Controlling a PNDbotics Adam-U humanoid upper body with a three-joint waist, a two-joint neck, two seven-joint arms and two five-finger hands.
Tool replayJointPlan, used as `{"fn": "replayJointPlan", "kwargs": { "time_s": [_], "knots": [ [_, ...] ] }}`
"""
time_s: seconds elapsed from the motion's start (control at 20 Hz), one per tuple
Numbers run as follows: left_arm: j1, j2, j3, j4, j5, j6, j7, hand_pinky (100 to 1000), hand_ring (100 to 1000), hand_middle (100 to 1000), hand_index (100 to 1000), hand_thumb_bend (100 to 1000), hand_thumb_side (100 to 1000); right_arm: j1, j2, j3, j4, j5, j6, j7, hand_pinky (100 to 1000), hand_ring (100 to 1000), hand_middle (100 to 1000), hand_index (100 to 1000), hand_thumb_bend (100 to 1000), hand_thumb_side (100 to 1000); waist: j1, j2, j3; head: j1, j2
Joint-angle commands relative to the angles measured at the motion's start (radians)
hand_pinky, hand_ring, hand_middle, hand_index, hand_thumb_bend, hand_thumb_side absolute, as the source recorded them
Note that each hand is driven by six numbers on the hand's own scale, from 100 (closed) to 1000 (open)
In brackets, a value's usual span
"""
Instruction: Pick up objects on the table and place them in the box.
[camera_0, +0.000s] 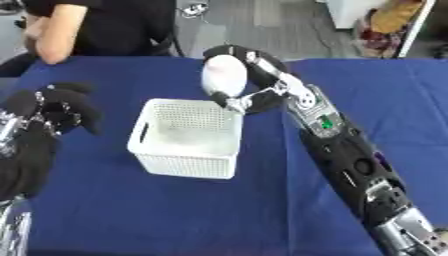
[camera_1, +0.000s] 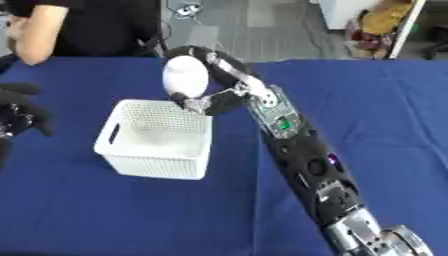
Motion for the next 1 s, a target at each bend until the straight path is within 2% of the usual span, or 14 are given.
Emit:
{"fn": "replayJointPlan", "kwargs": {
  "time_s": [0.05, 1.0],
  "knots": [
    [-0.011, 0.002, 0.001, -0.017, 0.000, -0.004, -0.002, 481, 566, 732, 695, 116, 964, -0.013, 0.004, 0.002, -0.014, 0.009, -0.280, 0.271, 408, 610, 324, 465, 100, 100, 0.004, -0.014, 0.001, -0.005, -0.004],
    [-0.019, -0.002, -0.004, -0.017, 0.007, -0.007, -0.007, 481, 566, 731, 695, 115, 963, 0.013, 0.065, 0.026, 0.068, 0.105, -0.322, 0.271, 413, 621, 317, 461, 100, 100, 0.010, -0.008, 0.013, -0.017, -0.007]
  ]
}}
